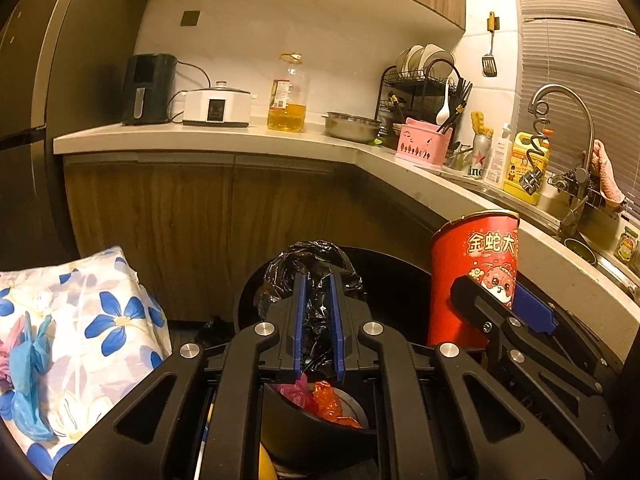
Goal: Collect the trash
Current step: 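Carry the black bag and red cup over the bin and lower them inside, then open both tools to release the bag and cup into the bin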
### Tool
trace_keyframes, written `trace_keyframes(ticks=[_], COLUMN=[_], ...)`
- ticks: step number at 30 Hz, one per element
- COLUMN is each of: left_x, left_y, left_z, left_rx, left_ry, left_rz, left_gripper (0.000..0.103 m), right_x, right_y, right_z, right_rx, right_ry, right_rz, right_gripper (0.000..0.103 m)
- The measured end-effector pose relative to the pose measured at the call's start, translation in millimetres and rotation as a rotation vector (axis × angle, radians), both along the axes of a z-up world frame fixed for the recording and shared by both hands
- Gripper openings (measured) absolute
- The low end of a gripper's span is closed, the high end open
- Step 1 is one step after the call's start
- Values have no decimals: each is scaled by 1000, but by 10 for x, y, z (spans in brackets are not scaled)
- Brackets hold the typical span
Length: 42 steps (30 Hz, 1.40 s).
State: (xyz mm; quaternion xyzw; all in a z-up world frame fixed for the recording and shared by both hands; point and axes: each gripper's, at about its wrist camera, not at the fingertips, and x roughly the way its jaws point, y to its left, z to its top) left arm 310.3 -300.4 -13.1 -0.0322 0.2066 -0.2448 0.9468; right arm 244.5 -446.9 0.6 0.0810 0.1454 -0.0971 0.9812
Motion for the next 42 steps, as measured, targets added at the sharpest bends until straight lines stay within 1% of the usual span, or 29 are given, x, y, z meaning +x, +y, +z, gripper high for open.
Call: trace_keyframes(ticks=[10,11,13,14,15,19,20,23,24,25,28,29,30,32,34,38,42], left_x=[68,74,85,91,92,102,98,85,81,78,43,26,1,-63,-129,-294,-521], left_y=[-24,-27,-37,-38,-32,12,21,77,101,129,220,252,288,359,433,596,773], left_z=[-57,-66,-68,-75,-83,-96,-100,-104,-105,-107,-112,-110,-109,-100,-89,-74,-62], left_rx=[-6,-5,3,5,3,-3,-4,-8,-7,-7,8,10,14,28,37,41,63], left_ry=[20,21,17,19,19,22,20,18,18,19,21,19,15,5,4,-1,-13], left_rz=[-17,-19,-14,-13,-12,1,7,30,44,57,101,111,125,156,176,223,261], left_gripper=[13,15,19,25,33,44,50,58,65,67,74,78,82,87,88,97,97], right_x=[94,110,127,128,132,119,118,92,77,70,14,-5,-30,-70,-118,-246,-402], right_y=[-37,-43,-59,-65,-78,-135,-150,-164,-169,-167,-142,-131,-114,-86,-33,100,276], right_z=[-32,-39,-52,-63,-71,-72,-69,-65,-69,-70,-78,-83,-86,-100,-126,-173,-218], right_rx=[13,14,19,22,26,41,43,42,43,42,35,31,27,28,26,12,10], right_ry=[4,6,7,9,11,9,8,7,9,13,20,25,32,43,60,86,102], right_rz=[13,13,12,11,7,-8,-9,-21,-26,-30,-36,-41,-47,-55,-56,-64,-50], right_gripper=[52,52,52,53,54,56,60,63,65,66,75,77,81,85,91,93,93])
